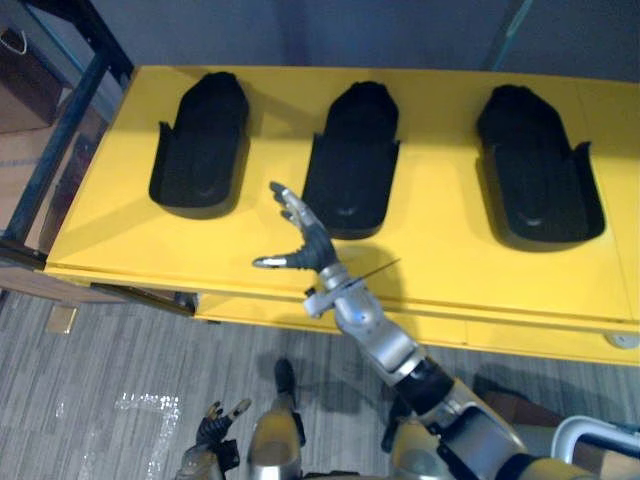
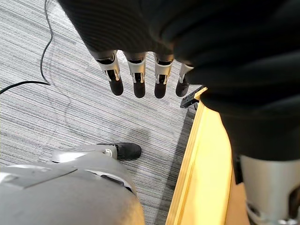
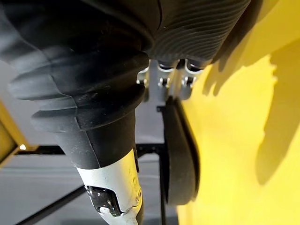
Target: Walk over and take plastic housings, then place them on the shelf
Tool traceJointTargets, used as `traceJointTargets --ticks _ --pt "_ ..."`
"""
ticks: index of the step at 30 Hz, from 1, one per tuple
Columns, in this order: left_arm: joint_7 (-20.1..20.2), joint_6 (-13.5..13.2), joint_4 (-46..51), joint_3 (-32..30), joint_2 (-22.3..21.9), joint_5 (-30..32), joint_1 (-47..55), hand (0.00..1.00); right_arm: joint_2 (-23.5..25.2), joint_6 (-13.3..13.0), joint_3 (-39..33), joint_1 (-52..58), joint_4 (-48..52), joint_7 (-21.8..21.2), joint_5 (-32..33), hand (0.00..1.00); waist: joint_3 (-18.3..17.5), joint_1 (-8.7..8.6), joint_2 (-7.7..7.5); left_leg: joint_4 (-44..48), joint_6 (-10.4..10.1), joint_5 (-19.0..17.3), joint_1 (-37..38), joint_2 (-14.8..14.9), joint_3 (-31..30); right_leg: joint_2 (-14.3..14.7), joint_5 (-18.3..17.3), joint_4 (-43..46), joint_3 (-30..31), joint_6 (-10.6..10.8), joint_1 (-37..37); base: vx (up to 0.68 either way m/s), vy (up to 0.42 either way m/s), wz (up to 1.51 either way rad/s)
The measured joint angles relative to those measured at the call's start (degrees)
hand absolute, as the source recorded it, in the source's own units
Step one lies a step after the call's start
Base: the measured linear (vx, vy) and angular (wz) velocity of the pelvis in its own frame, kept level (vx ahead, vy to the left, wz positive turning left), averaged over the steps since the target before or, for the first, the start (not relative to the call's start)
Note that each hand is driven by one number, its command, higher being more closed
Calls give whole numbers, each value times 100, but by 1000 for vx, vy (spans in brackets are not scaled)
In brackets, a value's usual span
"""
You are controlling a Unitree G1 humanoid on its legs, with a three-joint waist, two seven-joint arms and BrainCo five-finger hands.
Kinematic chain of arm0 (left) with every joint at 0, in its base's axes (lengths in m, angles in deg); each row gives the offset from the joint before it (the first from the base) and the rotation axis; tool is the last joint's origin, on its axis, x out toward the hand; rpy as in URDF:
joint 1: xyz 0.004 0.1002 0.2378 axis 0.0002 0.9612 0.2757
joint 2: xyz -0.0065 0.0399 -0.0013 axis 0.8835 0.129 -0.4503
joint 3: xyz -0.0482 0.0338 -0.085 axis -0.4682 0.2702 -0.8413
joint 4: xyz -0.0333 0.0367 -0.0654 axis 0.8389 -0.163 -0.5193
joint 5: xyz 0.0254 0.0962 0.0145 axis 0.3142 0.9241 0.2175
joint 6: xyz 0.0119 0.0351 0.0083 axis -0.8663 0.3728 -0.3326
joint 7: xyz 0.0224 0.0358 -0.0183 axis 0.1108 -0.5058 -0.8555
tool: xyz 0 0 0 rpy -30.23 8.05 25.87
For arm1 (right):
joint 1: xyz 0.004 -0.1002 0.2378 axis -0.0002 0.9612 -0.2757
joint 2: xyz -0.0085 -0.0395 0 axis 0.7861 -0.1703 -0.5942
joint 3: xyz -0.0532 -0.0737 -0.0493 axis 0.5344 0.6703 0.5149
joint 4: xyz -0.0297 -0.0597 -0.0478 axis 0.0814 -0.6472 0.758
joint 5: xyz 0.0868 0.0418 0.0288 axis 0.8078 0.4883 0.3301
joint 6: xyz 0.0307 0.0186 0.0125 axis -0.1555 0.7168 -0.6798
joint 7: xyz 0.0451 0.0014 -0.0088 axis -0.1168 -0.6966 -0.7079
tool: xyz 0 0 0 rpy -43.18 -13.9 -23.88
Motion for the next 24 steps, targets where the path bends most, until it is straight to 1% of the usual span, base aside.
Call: traceJointTargets --ticks 2,3,5,7,8,10,18,24 --pt "18 3 -16 7 0 0 2 0 0 32 0 9 1 10 4 0 -1 -1 0 0 1 -3 62 1 14 7 9 -22 -4 10 82 0 0 0" --pt "22 5 -18 12 0 1 5 0 2 88 -1 9 31 25 4 0 -3 -2 -2 -1 -1 -9 91 1 23 7 10 -55 -2 10 108 0 0 0" --pt "23 6 -20 18 0 1 7 0 9 186 0 21 53 163 4 0 -3 -3 -2 -1 -1 -10 103 6 36 20 24 -113 1 -8 139 -11 -1 -2" --pt "22 5 -21 38 1 0 18 0 18 383 -9 69 47 424 18 0 -3 1 -2 -2 0 -38 114 5 64 23 50 -164 12 -8 160 -12 2 -2" --pt "20 5 -24 62 4 0 25 0 29 394 -15 97 36 490 21 0 -3 2 -2 -2 0 -40 117 5 74 23 54 -170 17 -5 162 -18 4 -4" --pt "20 2 -66 190 0 -2 32 0 91 354 -116 194 26 637 20 0 -4 -4 -2 -2 3 -43 122 1 95 22 77 -200 32 -4 163 -6 -1 -4" --pt "19 2 -112 223 -4 -2 32 0 95 134 -389 208 -131 592 15 0 -13 -13 -10 -2 5 -41 145 -2 102 21 102 -213 34 33 186 0 0 0" --pt "32 -6 -142 229 -4 1 34 0 97 123 -399 208 -197 598 3 0 -24 -12 -23 -2 5 -40 174 -3 100 31 140 -244 21 37 257 0 0 0"
